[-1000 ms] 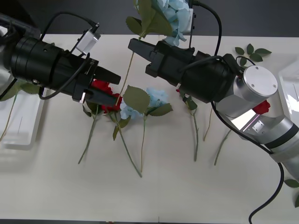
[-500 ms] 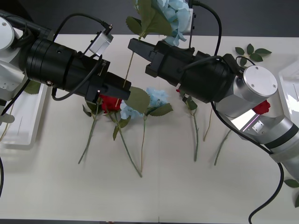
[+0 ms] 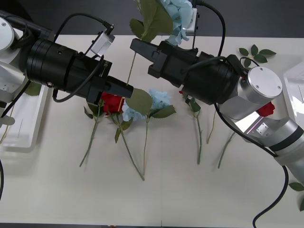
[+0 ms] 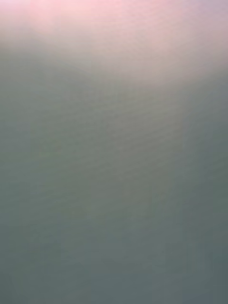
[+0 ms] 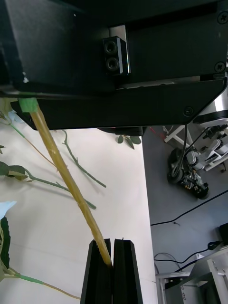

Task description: Put the red flowers into the right box and the blue flowers into the left box

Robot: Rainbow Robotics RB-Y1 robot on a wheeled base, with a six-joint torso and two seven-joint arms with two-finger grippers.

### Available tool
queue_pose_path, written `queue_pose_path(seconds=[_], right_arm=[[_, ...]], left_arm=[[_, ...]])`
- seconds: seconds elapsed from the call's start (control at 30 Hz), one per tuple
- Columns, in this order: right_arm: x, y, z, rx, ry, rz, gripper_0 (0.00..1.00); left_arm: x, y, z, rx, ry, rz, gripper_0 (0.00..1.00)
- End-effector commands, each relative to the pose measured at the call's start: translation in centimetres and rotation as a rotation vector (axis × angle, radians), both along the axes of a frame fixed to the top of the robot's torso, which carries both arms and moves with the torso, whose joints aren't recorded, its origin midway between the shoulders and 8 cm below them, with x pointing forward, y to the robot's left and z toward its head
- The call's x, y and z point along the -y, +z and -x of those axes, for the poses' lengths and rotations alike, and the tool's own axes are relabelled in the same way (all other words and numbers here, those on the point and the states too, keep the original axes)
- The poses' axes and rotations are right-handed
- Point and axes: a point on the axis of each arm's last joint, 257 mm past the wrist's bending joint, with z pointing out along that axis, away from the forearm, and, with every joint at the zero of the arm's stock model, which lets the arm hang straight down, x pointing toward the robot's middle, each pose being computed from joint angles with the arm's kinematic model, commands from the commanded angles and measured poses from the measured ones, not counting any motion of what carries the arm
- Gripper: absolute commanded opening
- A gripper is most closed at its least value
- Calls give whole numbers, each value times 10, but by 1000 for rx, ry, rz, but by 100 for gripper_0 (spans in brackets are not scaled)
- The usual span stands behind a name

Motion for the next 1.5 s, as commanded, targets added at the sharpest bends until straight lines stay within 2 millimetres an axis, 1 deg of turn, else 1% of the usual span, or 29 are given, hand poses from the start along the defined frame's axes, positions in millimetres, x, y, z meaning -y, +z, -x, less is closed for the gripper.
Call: queue_pose_path(seconds=[0.03,0.07,0.1,0.13,0.17,0.2,0.4,0.43,0.53,0.63,0.67,0.77,0.8,0.83,0.87,0.9,0.93,1.0,1.03,1.07,1.1,1.2,1.27,1.3,1.33,1.37,1.4,1.43,1.5], right_arm=[[-12,31,10,69,24,-31,43],[-12,32,9,70,22,-32,57],[-11,32,8,68,19,-32,76],[-10,33,7,68,15,-34,88],[-9,33,6,72,11,-32,97],[-9,33,5,71,8,-33,100],[-4,36,3,96,-5,-26,100],[-3,37,3,102,-8,-24,100],[-2,37,2,112,-10,-15,100],[0,35,3,117,-3,0,100],[1,34,3,118,-3,3,100],[4,31,6,119,19,27,100],[5,32,7,117,24,28,100],[7,31,8,113,34,37,100],[10,29,8,106,40,46,100],[12,27,9,95,50,56,100],[15,25,11,75,70,69,100],[20,21,13,38,96,90,100],[23,18,13,14,107,109,100],[25,15,13,-2,112,121,100],[30,6,14,-51,126,157,100],[36,-14,18,-160,150,232,100],[41,-24,20,-220,152,271,100],[45,-31,21,-276,143,299,100],[48,-36,23,-312,139,320,100],[54,-47,26,-385,129,360,100],[57,-52,29,-424,124,382,100],[59,-56,31,-452,118,397,100],[67,-72,37,-550,99,451,100]], left_arm=[[4,24,-3,39,-5,26,0],[4,25,-3,40,-4,27,0],[3,25,-3,39,-4,29,0],[3,26,-3,39,-3,31,0],[3,26,-3,39,-3,31,0],[3,27,-3,41,-4,33,0],[0,32,-6,41,12,46,0],[-4,36,-9,48,24,53,0],[-14,40,-15,48,55,57,0],[-34,43,-24,52,108,47,0],[-36,43,-25,52,115,46,0],[-68,42,-38,60,196,3,0],[-74,43,-41,63,213,-7,0],[-93,43,-48,72,258,-39,0],[-106,43,-51,69,288,-66,0],[-117,44,-53,62,315,-88,0],[-136,45,-55,54,356,-123,0],[-163,47,-58,40,417,-172,0],[-181,48,-58,31,457,-204,0],[-189,48,-59,26,478,-219,0],[-211,48,-60,13,532,-262,0],[-256,48,-61,-11,653,-356,0],[-279,48,-64,-5,711,-401,0],[-298,49,-65,1,760,-441,0],[-309,49,-66,4,790,-466,0],[-330,50,-68,14,848,-508,0],[-343,51,-70,22,884,-534,0],[-351,51,-71,27,907,-550,0],[-379,51,-75,47,989,-613,0]])
